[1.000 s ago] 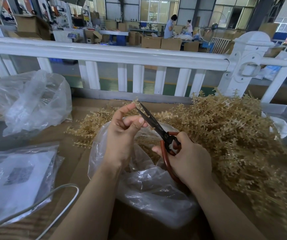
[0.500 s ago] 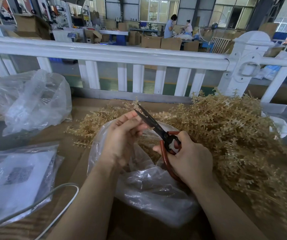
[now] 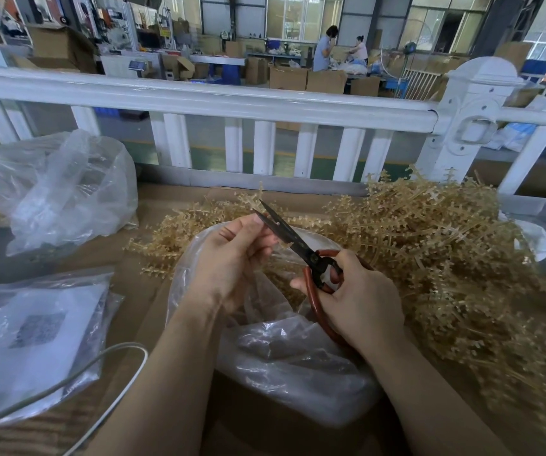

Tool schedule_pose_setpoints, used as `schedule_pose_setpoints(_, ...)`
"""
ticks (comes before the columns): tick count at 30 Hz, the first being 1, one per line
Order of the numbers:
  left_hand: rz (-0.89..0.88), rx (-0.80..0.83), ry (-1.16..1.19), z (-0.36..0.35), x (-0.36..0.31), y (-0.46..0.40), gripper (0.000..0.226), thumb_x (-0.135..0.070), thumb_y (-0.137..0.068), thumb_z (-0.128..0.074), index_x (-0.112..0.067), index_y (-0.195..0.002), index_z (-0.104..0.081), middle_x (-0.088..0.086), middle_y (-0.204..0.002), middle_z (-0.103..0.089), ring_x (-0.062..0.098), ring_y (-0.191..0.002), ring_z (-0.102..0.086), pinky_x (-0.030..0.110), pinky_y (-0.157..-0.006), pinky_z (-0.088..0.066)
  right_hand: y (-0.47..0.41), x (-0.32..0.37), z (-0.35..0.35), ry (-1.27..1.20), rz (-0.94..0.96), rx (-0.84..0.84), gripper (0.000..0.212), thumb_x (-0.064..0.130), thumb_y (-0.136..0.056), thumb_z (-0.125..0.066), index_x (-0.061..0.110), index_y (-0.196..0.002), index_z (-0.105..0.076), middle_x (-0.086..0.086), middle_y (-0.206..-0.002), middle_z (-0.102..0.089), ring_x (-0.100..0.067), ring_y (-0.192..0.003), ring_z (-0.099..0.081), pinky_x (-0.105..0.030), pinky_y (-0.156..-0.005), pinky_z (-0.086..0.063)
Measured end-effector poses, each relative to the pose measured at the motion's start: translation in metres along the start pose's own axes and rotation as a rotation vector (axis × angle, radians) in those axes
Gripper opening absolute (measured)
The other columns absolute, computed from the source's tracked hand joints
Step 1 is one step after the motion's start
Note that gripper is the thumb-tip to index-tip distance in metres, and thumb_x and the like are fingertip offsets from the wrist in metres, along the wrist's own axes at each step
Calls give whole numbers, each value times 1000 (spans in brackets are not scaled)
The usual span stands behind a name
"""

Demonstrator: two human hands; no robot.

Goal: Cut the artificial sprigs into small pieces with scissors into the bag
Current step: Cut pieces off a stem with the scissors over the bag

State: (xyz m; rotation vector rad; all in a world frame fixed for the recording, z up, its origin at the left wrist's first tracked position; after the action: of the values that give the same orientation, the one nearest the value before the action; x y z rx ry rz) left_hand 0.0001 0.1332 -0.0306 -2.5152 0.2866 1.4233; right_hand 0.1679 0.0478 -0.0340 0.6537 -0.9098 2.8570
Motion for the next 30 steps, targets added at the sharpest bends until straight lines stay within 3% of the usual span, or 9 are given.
schedule_pose_setpoints(6, -25, -26, -30, 0, 0, 0, 10, -20, -85, -64, -12, -81, -70, 2, -72, -67, 9, -66, -61, 20, -67, -53, -1, -4, -3, -5, -37, 54, 73, 92, -66, -42, 27, -94, -54, 18, -70, -58, -9, -66, -62, -25, -59, -46)
schedule_pose_setpoints(13, -53, -39, -77, -1, 1, 2, 25, -14, -94, -60, -16, -73, -72, 2, -71, -67, 11, -68, -60, 24, -72, -53, 0, -5, -4, -24, -74, 73, 77, 90, -65, -46, 25, -103, -61, 13, -74, -64, -13, -71, -66, -31, -63, -54)
schedule_pose_setpoints(17, -63, -21, -96, -1, 1, 2, 14, -19, -90, -63, -12, -80, -70, 1, -73, -67, 11, -69, -60, 23, -73, -52, 0, -6, -5, -13, -80, 80, 77, 92, -65, -43, 26, -101, -58, 13, -76, -65, -16, -74, -67, -34, -64, -55)
schedule_pose_setpoints(24, -53, -26, -92, 1, 5, -2, 14, -26, -80, -68, -12, -83, -70, 0, -74, -70, 9, -67, -62, 21, -69, -54, 1, -6, -3, -29, -63, 46, 65, 93, -66, -41, 35, -95, -47, 21, -70, -55, -8, -66, -57, -15, -52, -33)
schedule_pose_setpoints(30, -64, -14, -104, 1, 8, -4, 13, -25, -79, -69, -13, -81, -72, 2, -72, -71, 10, -66, -64, 20, -67, -55, 2, -5, -2, -11, -51, 4, 64, 95, -67, -37, 35, -89, -39, 25, -65, -46, -4, -59, -48, -14, -49, -25)
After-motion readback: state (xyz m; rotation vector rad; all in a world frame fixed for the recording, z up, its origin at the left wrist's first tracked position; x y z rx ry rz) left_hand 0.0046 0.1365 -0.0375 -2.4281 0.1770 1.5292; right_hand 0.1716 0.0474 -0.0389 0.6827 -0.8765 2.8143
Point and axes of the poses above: each hand's wrist, its own y-axis away from the middle knuckle, its own z-axis out of the back of the hand, x = y × z, the point moved 5 cm from there along -y, towards the middle knuckle
